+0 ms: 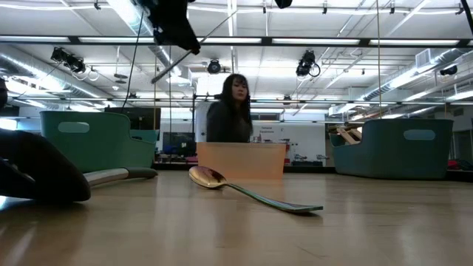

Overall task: Pick & Place Kitchen Items
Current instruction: Put the silver knife into the orange bin

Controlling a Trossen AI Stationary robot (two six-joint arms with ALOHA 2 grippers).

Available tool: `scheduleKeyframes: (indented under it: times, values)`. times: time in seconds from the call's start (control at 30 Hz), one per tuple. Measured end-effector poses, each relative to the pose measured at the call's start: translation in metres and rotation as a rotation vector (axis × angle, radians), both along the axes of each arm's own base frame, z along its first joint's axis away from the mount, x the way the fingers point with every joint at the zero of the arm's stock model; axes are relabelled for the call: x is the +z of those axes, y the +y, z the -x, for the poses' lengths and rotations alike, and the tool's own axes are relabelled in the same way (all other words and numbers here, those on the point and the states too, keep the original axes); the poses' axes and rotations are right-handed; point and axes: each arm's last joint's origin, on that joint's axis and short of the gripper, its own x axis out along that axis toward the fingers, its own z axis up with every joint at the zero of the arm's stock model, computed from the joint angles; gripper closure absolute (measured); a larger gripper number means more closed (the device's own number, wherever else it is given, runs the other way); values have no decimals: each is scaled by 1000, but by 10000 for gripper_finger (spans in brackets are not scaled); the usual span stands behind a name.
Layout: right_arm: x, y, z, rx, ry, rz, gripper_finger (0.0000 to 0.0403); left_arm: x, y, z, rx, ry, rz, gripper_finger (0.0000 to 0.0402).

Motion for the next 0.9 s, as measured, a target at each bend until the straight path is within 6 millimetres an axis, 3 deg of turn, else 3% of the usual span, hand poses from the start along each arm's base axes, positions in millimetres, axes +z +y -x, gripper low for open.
scheduleKeyframes:
  times: [0.43, 0.9]
  values:
    - [0, 0, 0, 0, 1, 0, 383, 8, 64, -12, 51, -237, 106, 350]
    - [-1, 0, 1, 0, 16, 7, 383, -40, 125, -44, 138, -244, 236, 350]
